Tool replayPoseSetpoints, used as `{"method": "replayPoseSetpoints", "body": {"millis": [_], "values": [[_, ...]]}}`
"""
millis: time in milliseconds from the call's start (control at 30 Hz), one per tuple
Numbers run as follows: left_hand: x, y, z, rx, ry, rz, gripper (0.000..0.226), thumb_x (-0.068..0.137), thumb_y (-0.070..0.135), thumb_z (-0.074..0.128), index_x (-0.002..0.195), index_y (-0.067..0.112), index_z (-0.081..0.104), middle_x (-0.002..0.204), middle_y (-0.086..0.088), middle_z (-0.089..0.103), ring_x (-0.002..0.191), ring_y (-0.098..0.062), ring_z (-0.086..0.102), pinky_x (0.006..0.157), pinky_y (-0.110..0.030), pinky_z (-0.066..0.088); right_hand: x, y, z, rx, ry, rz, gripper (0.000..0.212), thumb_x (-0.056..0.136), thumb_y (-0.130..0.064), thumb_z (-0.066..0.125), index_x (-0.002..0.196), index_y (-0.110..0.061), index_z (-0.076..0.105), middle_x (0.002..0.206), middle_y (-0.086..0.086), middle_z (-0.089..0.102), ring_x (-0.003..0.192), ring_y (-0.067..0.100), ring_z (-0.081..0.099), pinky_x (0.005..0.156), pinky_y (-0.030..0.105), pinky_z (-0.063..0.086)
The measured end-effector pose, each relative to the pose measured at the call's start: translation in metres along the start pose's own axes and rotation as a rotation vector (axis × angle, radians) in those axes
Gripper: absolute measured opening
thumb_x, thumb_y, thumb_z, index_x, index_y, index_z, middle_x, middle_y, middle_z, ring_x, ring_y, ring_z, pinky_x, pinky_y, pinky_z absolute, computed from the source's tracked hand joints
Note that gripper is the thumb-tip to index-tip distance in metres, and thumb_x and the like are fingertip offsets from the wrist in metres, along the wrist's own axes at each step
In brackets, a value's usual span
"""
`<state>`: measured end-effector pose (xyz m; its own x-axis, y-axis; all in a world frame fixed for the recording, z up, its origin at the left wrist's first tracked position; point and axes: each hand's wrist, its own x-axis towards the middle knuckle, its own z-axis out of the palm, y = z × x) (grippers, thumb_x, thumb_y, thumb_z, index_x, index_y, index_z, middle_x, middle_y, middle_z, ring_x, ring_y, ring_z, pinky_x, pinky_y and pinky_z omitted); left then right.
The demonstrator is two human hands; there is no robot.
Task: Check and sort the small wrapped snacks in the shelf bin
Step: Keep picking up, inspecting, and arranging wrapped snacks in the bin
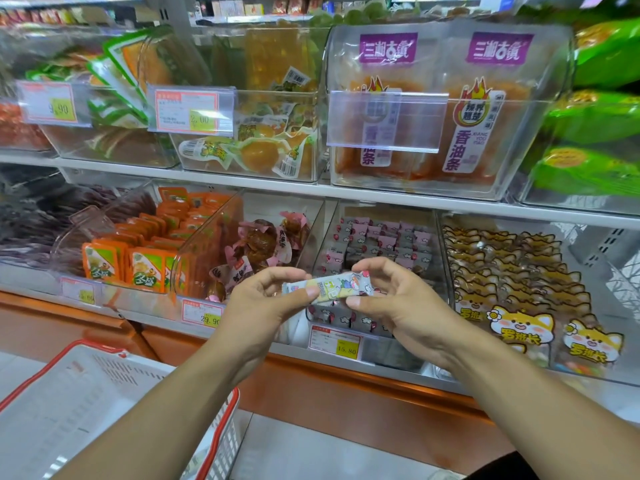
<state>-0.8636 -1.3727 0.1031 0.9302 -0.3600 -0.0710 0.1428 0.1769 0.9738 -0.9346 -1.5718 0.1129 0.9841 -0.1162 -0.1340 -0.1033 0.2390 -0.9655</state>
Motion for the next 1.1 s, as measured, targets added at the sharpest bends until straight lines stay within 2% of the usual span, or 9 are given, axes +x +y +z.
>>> {"method": "replayPoseSetpoints", "body": {"millis": [100,233,433,500,567,700,767,867,1100], "values": [[0.0,0.0,-0.001,0.073,0.005,0.05,0.044,0.059,0.013,0.086,0.1,0.004,0.072,0.101,-0.009,0.078,0.093,-0.02,0.075,0.072,-0.02,0.058,-0.001,-0.002,0.0,0.122,-0.034,0.072,0.059,0.069,-0.002,0.081,0.123,-0.008,0.058,0.112,0.019,0.074,0.106,0.034,0.071,0.094,0.039,0.058],[-0.002,0.0,0.005,0.149,-0.005,0.109,0.035,0.065,0.01,0.086,0.098,0.006,0.073,0.098,-0.002,0.078,0.085,-0.01,0.075,0.067,-0.017,0.056,-0.001,-0.005,0.001,0.169,0.047,0.078,0.049,0.077,0.002,0.075,0.121,-0.002,0.056,0.105,0.019,0.076,0.095,0.03,0.075,0.079,0.032,0.063],[0.0,-0.001,0.015,0.223,0.089,0.122,0.025,0.08,0.0,0.081,0.101,0.008,0.072,0.092,0.004,0.078,0.08,-0.007,0.075,0.07,-0.015,0.055,0.019,-0.013,-0.019,0.223,0.358,-0.07,0.042,0.072,-0.006,0.077,0.111,-0.005,0.062,0.1,0.011,0.078,0.099,0.026,0.074,0.087,0.033,0.06],[0.002,-0.003,0.018,0.29,0.076,0.14,0.021,0.082,0.002,0.08,0.099,0.011,0.072,0.091,0.002,0.078,0.08,-0.006,0.074,0.069,-0.014,0.055,0.032,-0.014,-0.029,0.009,0.536,-0.192,0.033,0.077,-0.008,0.082,0.105,-0.017,0.067,0.102,0.002,0.076,0.098,0.019,0.072,0.087,0.03,0.056],[0.003,-0.01,0.024,0.462,0.031,0.202,0.021,0.084,0.009,0.08,0.101,0.017,0.071,0.098,0.005,0.076,0.09,-0.002,0.071,0.081,-0.017,0.057,0.044,-0.013,-0.035,-0.316,0.665,-0.328,0.027,0.08,-0.015,0.083,0.1,-0.027,0.069,0.098,-0.011,0.073,0.091,0.003,0.069,0.08,0.022,0.053],[0.004,-0.025,0.036,0.984,-0.122,0.433,0.037,0.09,0.033,0.073,0.126,0.028,0.064,0.129,0.014,0.062,0.119,0.0,0.055,0.107,-0.023,0.044,0.061,-0.007,-0.036,-0.62,0.588,-0.508,0.027,0.081,-0.019,0.083,0.1,-0.03,0.067,0.092,-0.023,0.067,0.076,-0.014,0.064,0.066,0.007,0.049],[0.006,-0.032,0.04,1.151,-0.192,0.483,0.054,0.093,0.044,0.067,0.142,0.029,0.052,0.148,0.012,0.049,0.134,-0.003,0.042,0.116,-0.019,0.026,0.069,-0.003,-0.033,-0.761,0.564,-0.495,0.027,0.082,-0.022,0.082,0.101,-0.032,0.066,0.094,-0.016,0.07,0.074,-0.007,0.066,0.064,0.013,0.052],[0.008,-0.042,0.045,1.259,-0.234,0.501,0.071,0.094,0.054,0.061,0.153,0.022,0.038,0.159,0.006,0.033,0.146,-0.008,0.022,0.11,-0.013,0.002,0.078,0.001,-0.03,-0.982,0.463,-0.437,0.026,0.085,-0.024,0.079,0.107,-0.03,0.067,0.11,-0.009,0.071,0.093,0.009,0.067,0.084,0.028,0.055],[0.009,-0.059,0.052,1.423,-0.23,0.504,0.083,0.096,0.066,0.042,0.159,0.016,0.021,0.167,-0.006,0.018,0.155,-0.021,0.002,0.124,-0.035,-0.007,0.097,-0.002,-0.018,-1.409,0.31,-0.268,0.013,0.096,-0.028,0.067,0.104,-0.033,0.076,0.115,-0.009,0.07,0.11,0.018,0.061,0.103,0.038,0.046]]}}
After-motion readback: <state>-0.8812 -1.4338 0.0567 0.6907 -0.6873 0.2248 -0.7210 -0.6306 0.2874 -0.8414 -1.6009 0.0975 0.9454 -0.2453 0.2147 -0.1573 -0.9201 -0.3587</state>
